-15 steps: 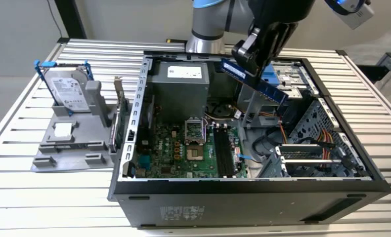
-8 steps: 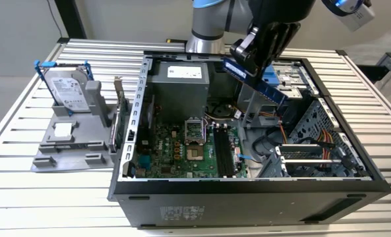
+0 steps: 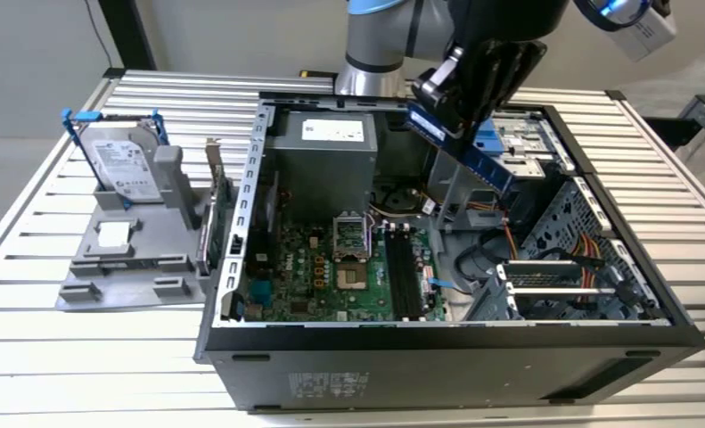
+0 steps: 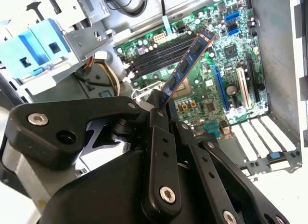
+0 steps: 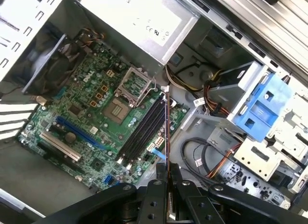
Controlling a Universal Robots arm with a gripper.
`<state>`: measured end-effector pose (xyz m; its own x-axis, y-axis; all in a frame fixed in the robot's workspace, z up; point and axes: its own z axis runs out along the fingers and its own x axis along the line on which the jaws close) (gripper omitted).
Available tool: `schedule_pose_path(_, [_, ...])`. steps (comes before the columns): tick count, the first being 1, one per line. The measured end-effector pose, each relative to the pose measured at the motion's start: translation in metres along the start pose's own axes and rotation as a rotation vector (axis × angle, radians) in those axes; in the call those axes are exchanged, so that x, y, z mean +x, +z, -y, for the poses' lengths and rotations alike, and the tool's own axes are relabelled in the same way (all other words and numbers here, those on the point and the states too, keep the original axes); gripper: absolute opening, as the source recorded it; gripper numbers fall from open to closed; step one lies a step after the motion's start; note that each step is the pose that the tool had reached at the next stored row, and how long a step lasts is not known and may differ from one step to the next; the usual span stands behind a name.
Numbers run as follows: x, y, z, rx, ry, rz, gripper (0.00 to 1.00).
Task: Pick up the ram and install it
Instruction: 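Insert the ram into the slot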
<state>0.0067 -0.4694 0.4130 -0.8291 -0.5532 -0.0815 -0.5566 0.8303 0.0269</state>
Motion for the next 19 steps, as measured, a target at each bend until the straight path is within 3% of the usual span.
schedule_pose_path(19, [0.0,0.0,0.0,0.015,0.182,0.0049,0.0])
